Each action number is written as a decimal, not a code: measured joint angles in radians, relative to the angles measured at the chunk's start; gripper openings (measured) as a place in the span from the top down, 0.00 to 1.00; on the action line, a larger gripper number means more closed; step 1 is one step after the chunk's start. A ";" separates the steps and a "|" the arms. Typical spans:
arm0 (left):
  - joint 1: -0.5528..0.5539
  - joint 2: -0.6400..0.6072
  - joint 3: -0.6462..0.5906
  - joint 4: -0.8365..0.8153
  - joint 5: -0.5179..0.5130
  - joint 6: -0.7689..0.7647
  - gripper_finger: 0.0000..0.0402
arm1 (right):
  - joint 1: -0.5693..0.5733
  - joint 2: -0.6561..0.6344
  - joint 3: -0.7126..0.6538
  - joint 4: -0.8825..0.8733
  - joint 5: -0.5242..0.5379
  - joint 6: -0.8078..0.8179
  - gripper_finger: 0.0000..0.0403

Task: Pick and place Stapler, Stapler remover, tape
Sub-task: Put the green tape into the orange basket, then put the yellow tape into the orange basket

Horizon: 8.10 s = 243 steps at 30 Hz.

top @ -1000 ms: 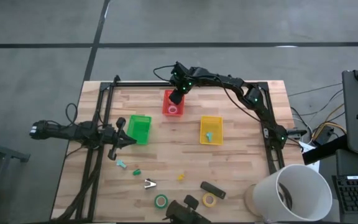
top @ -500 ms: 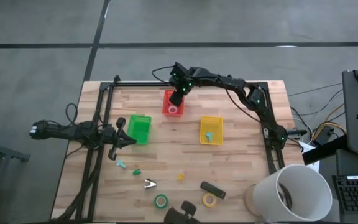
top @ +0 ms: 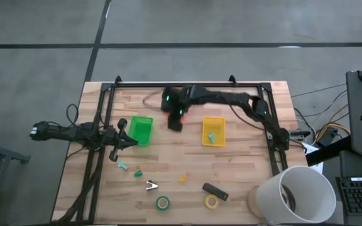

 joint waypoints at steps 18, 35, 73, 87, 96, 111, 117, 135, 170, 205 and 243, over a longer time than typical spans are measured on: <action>0.000 0.000 0.000 0.000 0.000 0.000 0.94 | 0.433 0.005 -0.011 0.035 0.194 0.013 0.98; 0.000 0.000 0.000 0.000 0.000 0.000 0.94 | 0.633 0.007 -0.168 0.425 0.212 0.127 0.96; 0.000 0.000 0.000 0.000 0.000 0.000 0.94 | 0.652 0.108 -0.321 0.745 0.315 0.417 0.52; 0.000 0.001 0.000 0.000 0.000 0.000 0.94 | 0.651 0.138 -0.312 0.755 0.292 0.429 0.60; 0.000 0.001 0.000 0.000 0.000 0.000 0.94 | 0.648 0.134 -0.277 0.632 0.286 0.430 0.79; 0.000 0.000 0.000 0.000 0.000 0.000 0.94 | 0.644 0.143 -0.169 0.501 0.294 0.341 0.93; 0.000 0.001 0.000 0.000 0.000 0.000 0.94 | 0.632 0.143 -0.120 0.363 0.361 0.310 0.93; 0.000 0.000 0.000 0.000 0.000 0.000 0.94 | 0.510 0.126 0.036 -0.036 0.479 0.179 0.94; 0.000 0.002 0.000 0.000 0.000 0.000 0.94 | -0.134 0.105 0.294 -0.243 0.442 -0.246 0.91; 0.000 0.002 0.000 0.000 0.000 0.000 0.94 | -0.121 0.141 0.065 -0.068 0.381 -0.229 0.91; 0.000 0.002 0.000 0.000 0.000 0.000 0.94 | -0.019 0.005 0.128 -0.072 0.092 -0.058 0.42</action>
